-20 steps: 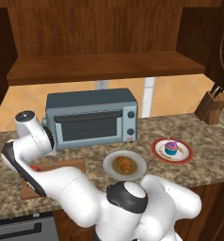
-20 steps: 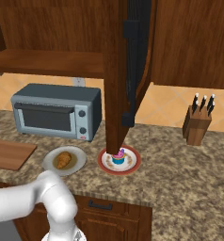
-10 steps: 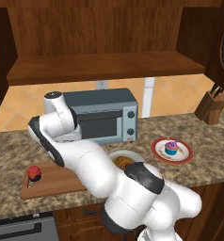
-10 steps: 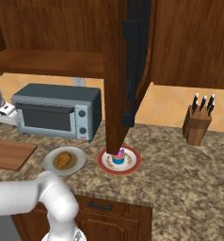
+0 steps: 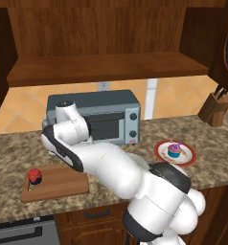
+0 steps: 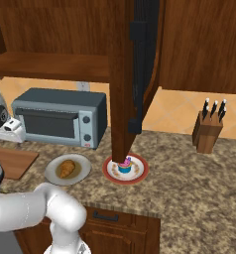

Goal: From the different types of pastries on the counter, select a croissant and place it on the cutting board. Then retrieve a jar of jam from the cabinet and place it alongside the croissant on the cutting board.

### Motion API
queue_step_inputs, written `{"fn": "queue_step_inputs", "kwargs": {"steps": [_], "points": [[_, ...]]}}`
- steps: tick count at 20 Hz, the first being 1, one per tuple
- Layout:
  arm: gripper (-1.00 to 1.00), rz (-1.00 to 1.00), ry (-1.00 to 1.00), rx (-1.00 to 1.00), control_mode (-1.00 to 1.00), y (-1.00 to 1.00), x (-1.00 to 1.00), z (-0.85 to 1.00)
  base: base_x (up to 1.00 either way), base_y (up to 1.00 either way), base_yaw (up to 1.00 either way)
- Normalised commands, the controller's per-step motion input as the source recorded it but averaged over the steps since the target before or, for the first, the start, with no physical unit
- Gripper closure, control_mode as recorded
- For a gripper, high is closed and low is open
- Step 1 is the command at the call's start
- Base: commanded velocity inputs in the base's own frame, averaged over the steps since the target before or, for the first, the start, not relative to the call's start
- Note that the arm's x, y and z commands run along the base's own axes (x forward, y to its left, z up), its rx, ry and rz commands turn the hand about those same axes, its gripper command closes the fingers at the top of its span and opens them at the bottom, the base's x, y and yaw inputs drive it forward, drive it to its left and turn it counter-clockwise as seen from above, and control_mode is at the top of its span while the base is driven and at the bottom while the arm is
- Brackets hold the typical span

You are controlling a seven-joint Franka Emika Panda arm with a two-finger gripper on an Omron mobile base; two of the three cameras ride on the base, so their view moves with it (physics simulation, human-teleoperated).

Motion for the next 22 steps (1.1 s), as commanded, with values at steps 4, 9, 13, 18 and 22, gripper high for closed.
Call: {"fn": "queue_step_inputs", "kwargs": {"steps": [4,9,13,18,22], "points": [[-1.0,0.0,-0.26,0.17,-1.0,-0.33,-0.46,0.4,0.0,0.0,0.0],[-1.0,0.07,-0.07,0.25,-1.0,-0.34,0.0,1.0,0.0,0.0,0.0],[-1.0,0.01,-0.01,0.09,-1.0,-0.17,-0.07,0.41,0.0,0.0,0.0],[-1.0,0.0,-0.02,0.0,-1.0,-0.97,0.19,0.63,0.0,0.0,0.0],[-1.0,0.0,-0.01,0.0,-1.0,-1.0,0.03,0.87,0.0,0.0,0.0]]}}
